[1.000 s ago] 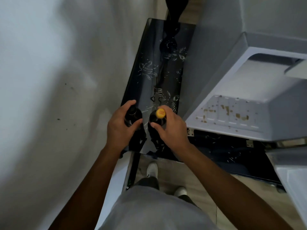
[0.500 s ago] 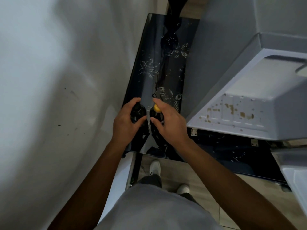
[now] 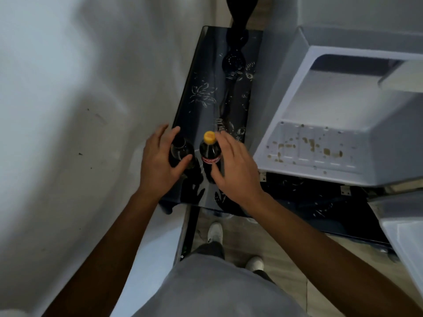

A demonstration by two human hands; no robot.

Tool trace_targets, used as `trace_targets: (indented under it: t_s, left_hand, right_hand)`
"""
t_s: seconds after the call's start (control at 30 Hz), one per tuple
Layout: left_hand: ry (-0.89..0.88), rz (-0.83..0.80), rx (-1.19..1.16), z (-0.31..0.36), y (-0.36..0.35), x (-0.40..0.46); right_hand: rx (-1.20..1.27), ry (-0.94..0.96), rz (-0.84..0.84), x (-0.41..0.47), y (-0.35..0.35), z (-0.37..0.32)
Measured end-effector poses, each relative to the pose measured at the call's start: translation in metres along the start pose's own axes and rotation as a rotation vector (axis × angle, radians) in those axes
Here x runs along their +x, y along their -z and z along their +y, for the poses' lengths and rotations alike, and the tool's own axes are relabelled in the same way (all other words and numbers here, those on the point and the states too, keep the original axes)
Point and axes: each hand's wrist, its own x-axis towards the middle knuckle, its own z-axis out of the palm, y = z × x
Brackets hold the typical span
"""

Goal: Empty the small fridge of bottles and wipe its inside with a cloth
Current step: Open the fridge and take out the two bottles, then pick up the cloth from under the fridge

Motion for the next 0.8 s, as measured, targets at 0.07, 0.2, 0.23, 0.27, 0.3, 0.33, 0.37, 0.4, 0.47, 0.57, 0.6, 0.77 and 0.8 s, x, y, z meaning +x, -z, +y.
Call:
trace_targets:
  t_s: [0.07,0.2,0.23,0.27,0.3,0.33,0.37,0.4,0.47,0.57,0.6,0.77,0.8]
  left_hand:
    - [-0.102,0.068,0.044,0.013,0.007,-0.013]
    - [-0.172,0.122,0.006,0.053,-0.001,-0.064]
    - [-0.17,0.093,-0.007,0.064,-0.009,-0.081]
    - [-0.175,0.039,-0.018,0.072,-0.02,-0.099]
    - [-0.185,-0.035,-0.032,0.081,-0.033,-0.118]
    - [-0.191,-0.122,-0.047,0.089,-0.047,-0.135]
    - [-0.192,-0.216,-0.052,0.098,-0.061,-0.152]
    - [-0.191,-0.305,-0.044,0.106,-0.075,-0.168]
    - [-0.205,-0.445,-0.012,0.121,-0.101,-0.194]
    - [-0.257,-0.609,0.069,0.143,-0.134,-0.223]
    - [-0.285,-0.674,0.109,0.151,-0.143,-0.229]
    - [-0.479,-1.01,0.313,0.186,-0.171,-0.253]
    - [-0.518,-1.054,0.35,0.19,-0.176,-0.256]
  right_hand:
    - [-0.086,0.043,-0.001,-0.02,0.014,0.002]
    - [-0.129,-0.047,-0.052,-0.088,0.027,0.026]
    - [-0.138,-0.094,-0.07,-0.11,0.026,0.035]
    - [-0.147,-0.141,-0.093,-0.132,0.023,0.045]
    - [-0.157,-0.194,-0.119,-0.155,0.02,0.054]
    - [-0.178,-0.254,-0.154,-0.178,0.017,0.063]
    - [-0.211,-0.315,-0.202,-0.202,0.014,0.071]
    - [-0.253,-0.367,-0.269,-0.226,0.011,0.079]
    - [-0.298,-0.457,-0.37,-0.269,0.008,0.091]
    - [-0.27,-0.591,-0.404,-0.329,0.007,0.101]
    - [-0.247,-0.644,-0.414,-0.347,0.007,0.103]
    - [-0.176,-0.899,-0.419,-0.42,0.008,0.099]
    - [-0.143,-0.959,-0.427,-0.431,0.006,0.095]
